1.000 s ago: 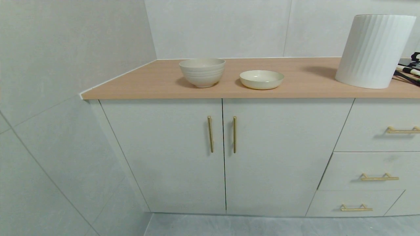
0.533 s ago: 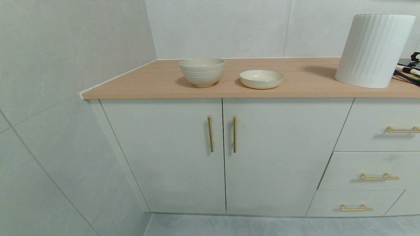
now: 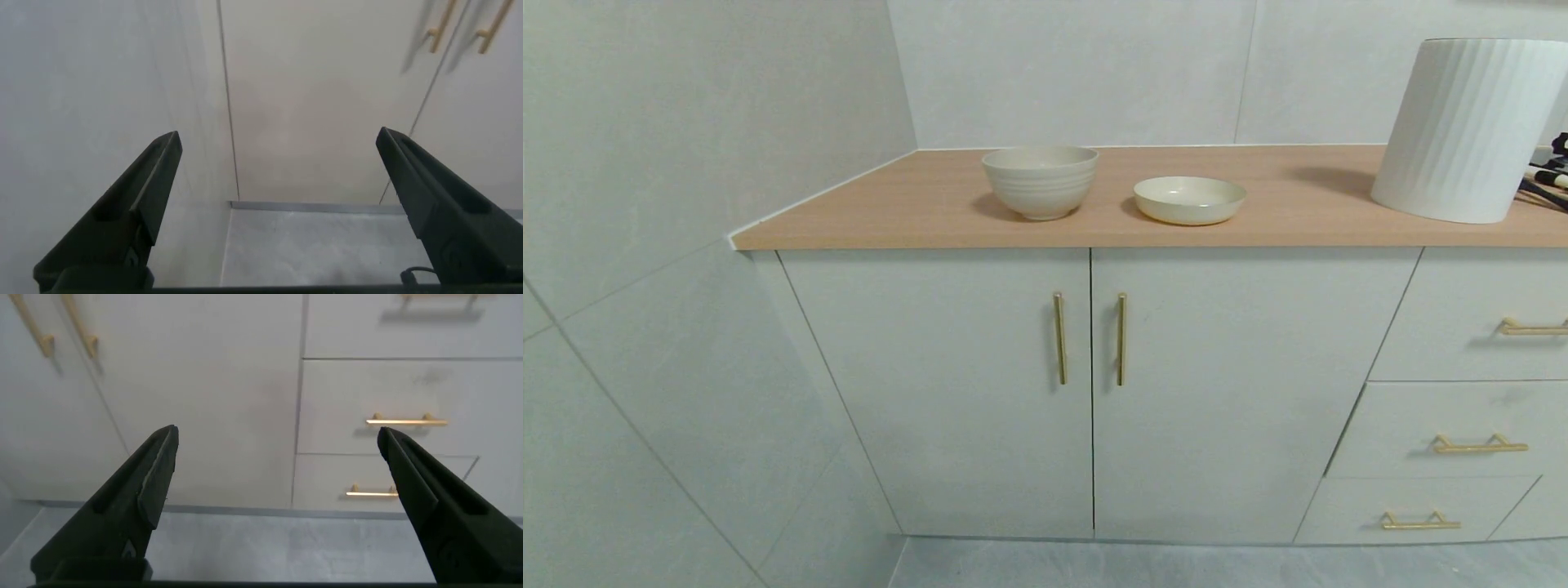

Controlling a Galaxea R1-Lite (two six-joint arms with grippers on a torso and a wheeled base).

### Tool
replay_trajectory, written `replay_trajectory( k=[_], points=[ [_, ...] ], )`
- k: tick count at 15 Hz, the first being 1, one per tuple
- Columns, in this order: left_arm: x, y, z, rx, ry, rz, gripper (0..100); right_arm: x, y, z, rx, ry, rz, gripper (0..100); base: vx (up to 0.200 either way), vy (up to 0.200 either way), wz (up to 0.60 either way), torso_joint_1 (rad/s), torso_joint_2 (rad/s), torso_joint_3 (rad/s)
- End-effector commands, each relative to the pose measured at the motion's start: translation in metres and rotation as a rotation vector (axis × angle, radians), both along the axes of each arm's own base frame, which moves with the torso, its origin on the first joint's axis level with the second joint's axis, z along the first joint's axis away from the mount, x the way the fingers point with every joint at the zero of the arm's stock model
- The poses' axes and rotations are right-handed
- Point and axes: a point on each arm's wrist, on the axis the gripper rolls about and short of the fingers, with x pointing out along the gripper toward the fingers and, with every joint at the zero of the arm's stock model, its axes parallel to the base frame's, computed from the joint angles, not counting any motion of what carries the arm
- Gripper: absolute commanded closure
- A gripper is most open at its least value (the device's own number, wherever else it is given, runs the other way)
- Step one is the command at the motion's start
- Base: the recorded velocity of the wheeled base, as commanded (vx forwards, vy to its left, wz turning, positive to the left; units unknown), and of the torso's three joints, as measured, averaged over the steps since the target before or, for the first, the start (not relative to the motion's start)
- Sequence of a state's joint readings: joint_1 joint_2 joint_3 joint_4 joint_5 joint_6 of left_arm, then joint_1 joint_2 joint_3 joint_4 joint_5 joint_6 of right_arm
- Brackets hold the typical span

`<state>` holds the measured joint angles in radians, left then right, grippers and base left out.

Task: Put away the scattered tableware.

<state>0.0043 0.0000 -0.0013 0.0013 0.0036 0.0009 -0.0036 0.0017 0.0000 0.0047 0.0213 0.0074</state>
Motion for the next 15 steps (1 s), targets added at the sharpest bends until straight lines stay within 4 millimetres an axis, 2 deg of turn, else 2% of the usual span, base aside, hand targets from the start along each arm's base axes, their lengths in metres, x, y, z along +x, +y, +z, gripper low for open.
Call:
replay_trajectory(
  k=[1, 15],
  points=[
    [0.0001, -0.0001, 0.0002, -0.001, 0.0, 0.001, 0, 0.0, 0.0, 0.0, 0.0, 0.0, 0.001, 0, 0.0, 0.0, 0.0, 0.0, 0.0, 0.0],
    [0.0001, 0.0, 0.0002, -0.001, 0.0, 0.0, 0, 0.0, 0.0, 0.0, 0.0, 0.0, 0.001, 0, 0.0, 0.0, -0.04, -0.001, 0.0, 0.0]
  ],
)
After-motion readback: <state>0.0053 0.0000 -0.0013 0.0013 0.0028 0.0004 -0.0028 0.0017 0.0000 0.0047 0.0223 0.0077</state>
